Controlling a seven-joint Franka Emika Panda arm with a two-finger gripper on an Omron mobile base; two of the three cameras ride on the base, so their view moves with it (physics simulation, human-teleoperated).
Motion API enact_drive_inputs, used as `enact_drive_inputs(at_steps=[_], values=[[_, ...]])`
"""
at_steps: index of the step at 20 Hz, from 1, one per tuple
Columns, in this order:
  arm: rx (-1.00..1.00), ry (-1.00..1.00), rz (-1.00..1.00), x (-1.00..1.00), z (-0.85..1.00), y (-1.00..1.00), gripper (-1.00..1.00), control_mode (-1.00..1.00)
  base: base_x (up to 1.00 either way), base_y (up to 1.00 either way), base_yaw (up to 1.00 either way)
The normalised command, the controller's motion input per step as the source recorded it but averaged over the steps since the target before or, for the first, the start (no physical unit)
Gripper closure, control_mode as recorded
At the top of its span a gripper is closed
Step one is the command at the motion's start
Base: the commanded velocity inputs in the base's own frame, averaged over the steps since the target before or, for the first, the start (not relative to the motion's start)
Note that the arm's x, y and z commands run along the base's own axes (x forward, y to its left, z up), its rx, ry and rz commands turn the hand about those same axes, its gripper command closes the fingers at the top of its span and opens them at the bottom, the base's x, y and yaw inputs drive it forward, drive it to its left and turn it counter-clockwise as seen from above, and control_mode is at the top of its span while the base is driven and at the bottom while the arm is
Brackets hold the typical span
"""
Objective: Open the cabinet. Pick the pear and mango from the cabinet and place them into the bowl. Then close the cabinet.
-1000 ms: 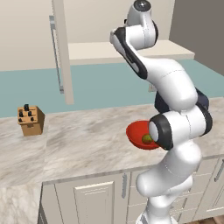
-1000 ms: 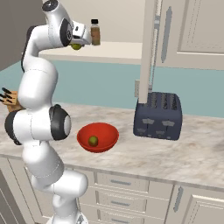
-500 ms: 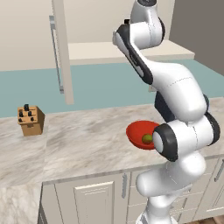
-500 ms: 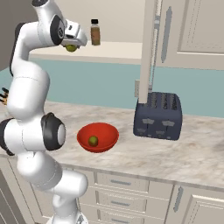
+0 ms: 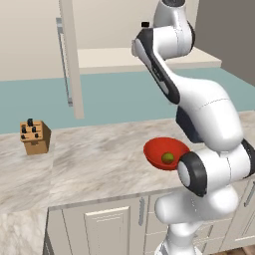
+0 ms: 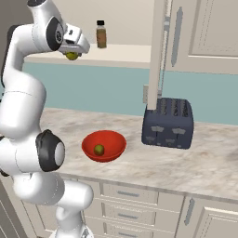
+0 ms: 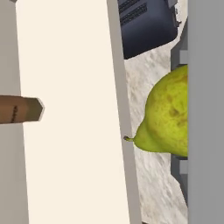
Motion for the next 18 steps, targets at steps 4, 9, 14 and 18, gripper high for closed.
enact_drive_inputs(at_steps=[4,9,14,18], values=[[0.0,0.07,0.0,-0.13,-0.3,-0.06,1.0,-1.0,0.0,0.0,0.0],[0.0,0.03,0.0,-0.19,-0.43,-0.12,1.0,-1.0,0.0,0.0,0.0],[0.0,0.01,0.0,-0.21,-0.43,-0.13,1.0,-1.0,0.0,0.0,0.0],[0.0,0.0,0.0,-0.19,-0.44,-0.12,1.0,-1.0,0.0,0.0,0.0]])
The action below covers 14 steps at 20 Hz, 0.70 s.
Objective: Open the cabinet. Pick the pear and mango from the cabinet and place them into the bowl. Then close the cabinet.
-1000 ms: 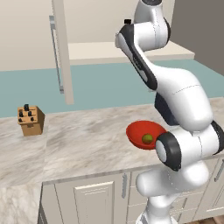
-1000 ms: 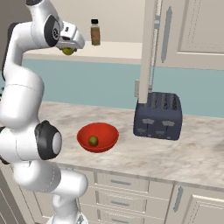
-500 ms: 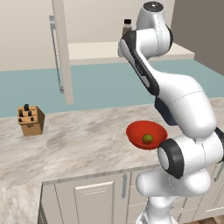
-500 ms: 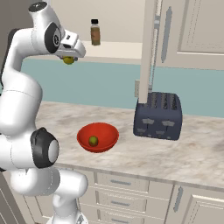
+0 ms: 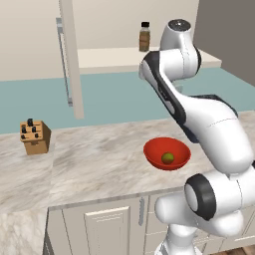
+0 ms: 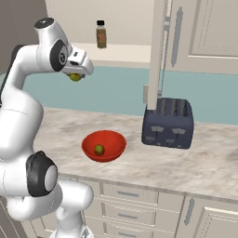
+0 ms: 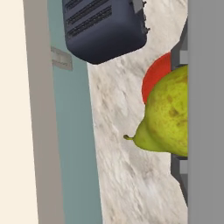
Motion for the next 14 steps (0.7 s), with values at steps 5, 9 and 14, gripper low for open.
enact_drive_inputs(at_steps=[5,9,14], values=[[0.0,0.01,0.0,-0.18,-0.45,-0.09,1.0,-1.0,0.0,0.0,0.0],[0.0,0.02,0.0,-0.13,-0.46,-0.09,1.0,-1.0,0.0,0.0,0.0],[0.0,0.0,0.0,-0.02,-0.44,-0.07,1.0,-1.0,0.0,0.0,0.0]])
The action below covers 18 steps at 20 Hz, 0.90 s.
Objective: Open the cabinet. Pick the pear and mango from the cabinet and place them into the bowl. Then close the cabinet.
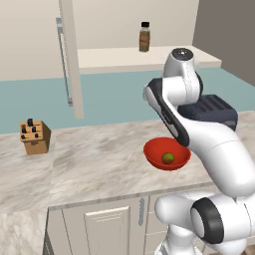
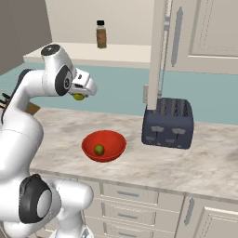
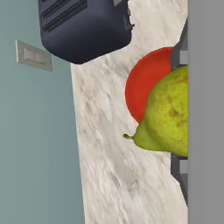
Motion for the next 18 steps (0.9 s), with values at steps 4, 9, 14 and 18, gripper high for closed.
enact_drive_inputs(at_steps=[4,9,14,18], values=[[0.0,0.0,0.0,0.0,-0.4,-0.09,1.0,-1.0,0.0,0.0,0.0],[0.0,0.0,0.0,0.0,-0.36,-0.16,1.0,-1.0,0.0,0.0,0.0],[0.0,0.0,0.0,0.0,-0.36,-0.19,1.0,-1.0,0.0,0.0,0.0],[0.0,0.0,0.0,0.0,-0.37,-0.12,1.0,-1.0,0.0,0.0,0.0]])
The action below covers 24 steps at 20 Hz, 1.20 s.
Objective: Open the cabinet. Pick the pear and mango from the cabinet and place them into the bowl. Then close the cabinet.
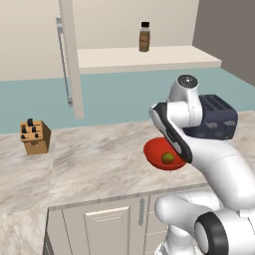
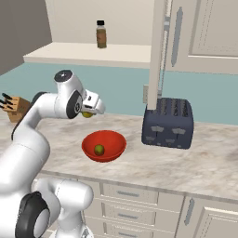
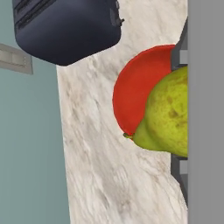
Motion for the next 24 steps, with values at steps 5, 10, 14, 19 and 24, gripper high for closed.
enact_drive_inputs(at_steps=[5,10,14,19,24], values=[[0.0,0.0,0.0,0.0,-0.33,-0.1,1.0,-1.0,0.0,0.0,0.0],[0.0,0.0,0.0,0.0,-0.27,-0.08,1.0,-1.0,0.0,0.0,0.0],[0.0,0.0,0.0,0.0,-0.25,-0.03,1.0,-1.0,0.0,0.0,0.0],[0.0,0.0,0.0,0.0,-0.27,-0.02,1.0,-1.0,0.0,0.0,0.0],[0.0,0.0,0.0,0.0,-0.3,-0.03,1.0,-1.0,0.0,0.0,0.0]])
